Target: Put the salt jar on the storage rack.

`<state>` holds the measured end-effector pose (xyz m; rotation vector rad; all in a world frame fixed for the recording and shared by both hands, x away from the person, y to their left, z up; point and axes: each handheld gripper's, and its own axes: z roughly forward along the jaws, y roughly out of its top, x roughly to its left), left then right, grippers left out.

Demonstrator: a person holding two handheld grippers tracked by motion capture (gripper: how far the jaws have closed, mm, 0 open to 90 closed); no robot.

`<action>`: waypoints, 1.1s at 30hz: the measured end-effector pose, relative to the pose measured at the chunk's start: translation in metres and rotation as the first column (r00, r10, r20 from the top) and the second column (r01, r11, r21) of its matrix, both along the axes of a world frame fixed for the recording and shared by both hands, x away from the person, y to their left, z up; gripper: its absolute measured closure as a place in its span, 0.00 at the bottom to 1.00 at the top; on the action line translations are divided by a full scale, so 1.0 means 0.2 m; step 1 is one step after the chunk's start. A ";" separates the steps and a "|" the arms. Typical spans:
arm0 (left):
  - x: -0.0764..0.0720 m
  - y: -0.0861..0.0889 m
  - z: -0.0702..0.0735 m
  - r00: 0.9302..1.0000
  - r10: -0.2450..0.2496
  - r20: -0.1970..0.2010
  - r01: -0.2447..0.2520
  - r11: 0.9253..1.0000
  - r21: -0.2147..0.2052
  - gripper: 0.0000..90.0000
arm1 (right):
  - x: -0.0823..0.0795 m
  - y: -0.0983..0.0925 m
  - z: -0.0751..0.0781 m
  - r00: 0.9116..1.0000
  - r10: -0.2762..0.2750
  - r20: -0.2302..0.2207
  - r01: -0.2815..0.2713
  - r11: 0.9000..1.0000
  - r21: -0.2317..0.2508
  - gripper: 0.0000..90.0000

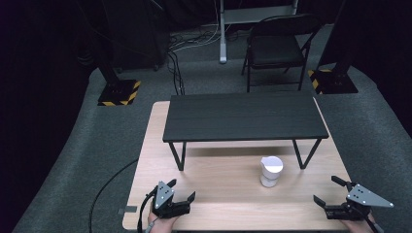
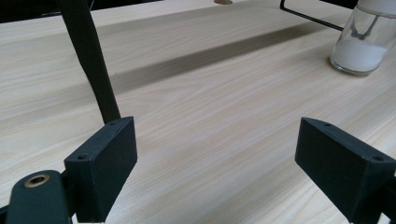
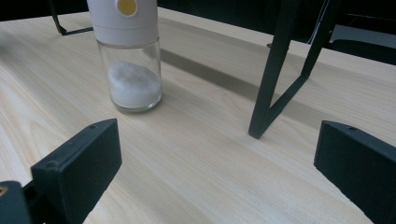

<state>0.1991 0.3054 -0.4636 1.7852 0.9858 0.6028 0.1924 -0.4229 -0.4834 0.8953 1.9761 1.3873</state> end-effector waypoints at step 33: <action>0.01 -0.02 0.00 1.000 -0.015 -0.008 0.015 1.000 0.008 0.14 | 0.08 0.19 0.08 0.991 0.137 0.014 -0.134 0.986 -0.101 0.02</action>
